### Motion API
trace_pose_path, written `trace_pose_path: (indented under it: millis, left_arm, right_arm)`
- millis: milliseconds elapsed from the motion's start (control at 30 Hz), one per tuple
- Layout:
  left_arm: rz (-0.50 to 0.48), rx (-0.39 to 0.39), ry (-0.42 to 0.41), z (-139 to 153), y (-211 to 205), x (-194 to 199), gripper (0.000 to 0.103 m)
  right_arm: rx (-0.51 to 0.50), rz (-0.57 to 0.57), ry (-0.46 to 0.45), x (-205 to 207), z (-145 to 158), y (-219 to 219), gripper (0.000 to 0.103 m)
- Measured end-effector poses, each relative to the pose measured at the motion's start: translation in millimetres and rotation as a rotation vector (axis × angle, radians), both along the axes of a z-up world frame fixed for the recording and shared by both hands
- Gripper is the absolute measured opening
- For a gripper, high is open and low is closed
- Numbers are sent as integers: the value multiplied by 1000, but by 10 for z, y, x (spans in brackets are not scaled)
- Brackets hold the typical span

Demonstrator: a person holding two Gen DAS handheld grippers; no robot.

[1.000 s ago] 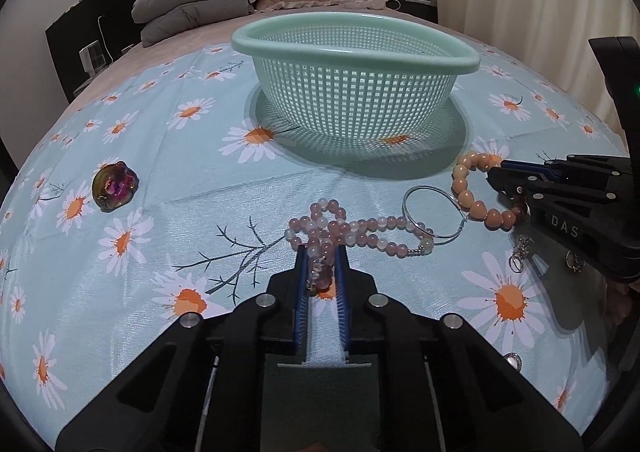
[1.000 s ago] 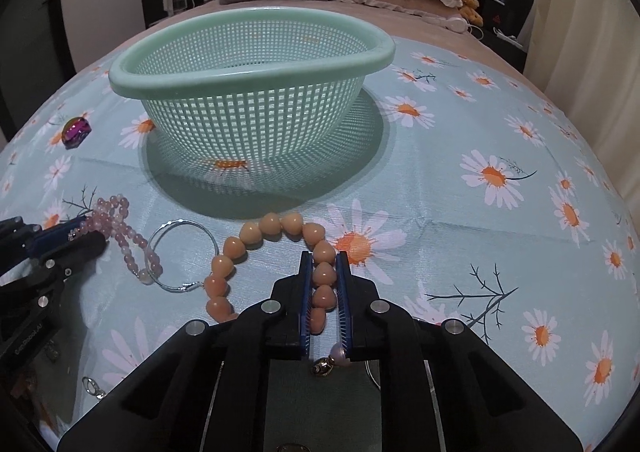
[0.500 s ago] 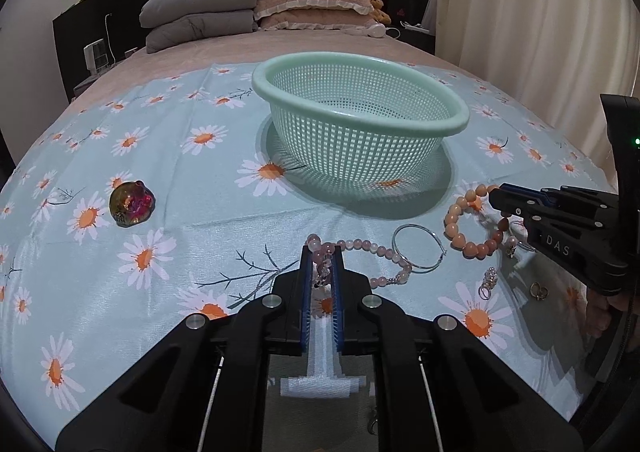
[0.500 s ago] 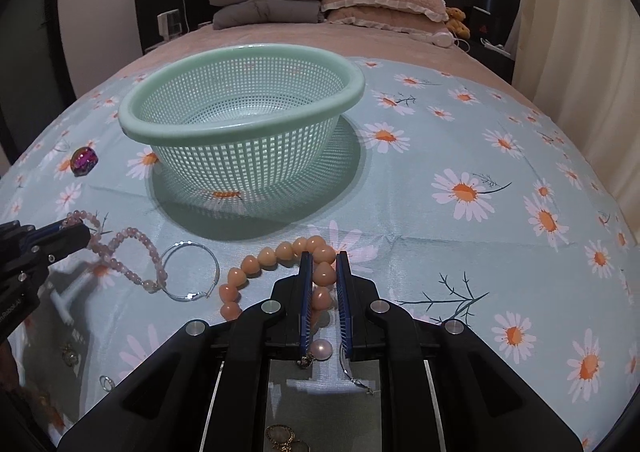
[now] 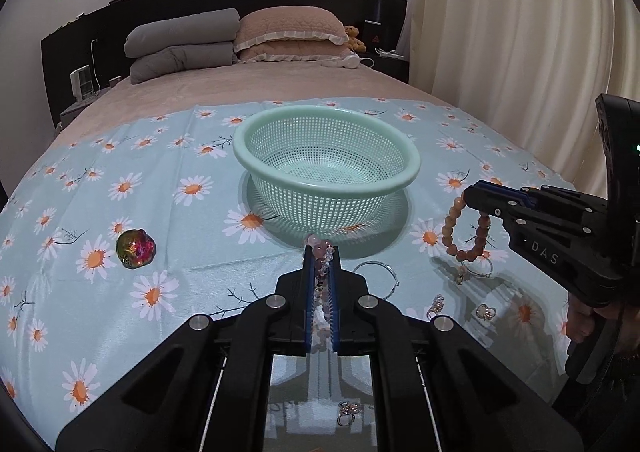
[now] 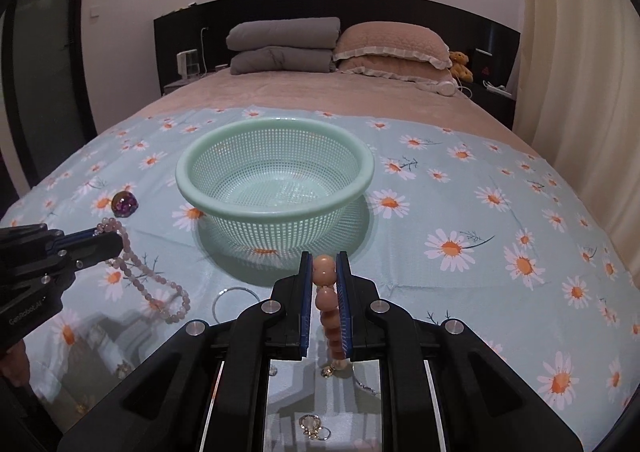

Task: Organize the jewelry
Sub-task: 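Carry both held bead strands into the green basket and open both tools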

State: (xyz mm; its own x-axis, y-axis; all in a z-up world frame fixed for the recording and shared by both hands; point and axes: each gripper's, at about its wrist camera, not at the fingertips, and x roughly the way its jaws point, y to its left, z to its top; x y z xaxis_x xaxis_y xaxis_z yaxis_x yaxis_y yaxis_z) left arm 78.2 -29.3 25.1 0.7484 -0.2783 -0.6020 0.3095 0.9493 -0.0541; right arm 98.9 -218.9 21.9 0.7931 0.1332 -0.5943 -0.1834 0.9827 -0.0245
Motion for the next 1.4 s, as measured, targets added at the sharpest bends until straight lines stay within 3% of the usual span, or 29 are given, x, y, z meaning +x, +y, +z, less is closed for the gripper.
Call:
trace_pose_path:
  millis: [233, 533, 833, 1133, 1200, 1333, 1400]
  left_arm:
    - [-12, 47, -74, 360, -59, 118, 6]
    - [-20, 77, -166, 890, -142, 619, 6]
    - [-34, 102, -86, 598, -272, 1176, 6]
    - [-30, 99, -55, 434, -133, 1255, 7]
    - [-27, 113, -69, 457, -108, 1230, 10]
    - [-55, 90, -87, 558, -30, 1137, 56]
    - [-54, 99, -99, 600, -15, 1105, 59]
  right_arm:
    - [21, 15, -39, 136, 257, 39, 11]
    - [38, 57, -97, 587, 654, 113, 11]
    - [62, 71, -67, 1045, 514, 174, 11]
    - [125, 60, -14, 1188, 339, -5, 13]
    - [129, 54, -21, 1180, 348, -39, 13]
    - [154, 48, -15, 1164, 368, -122, 13]
    - [151, 38, -17, 1136, 376, -142, 13]
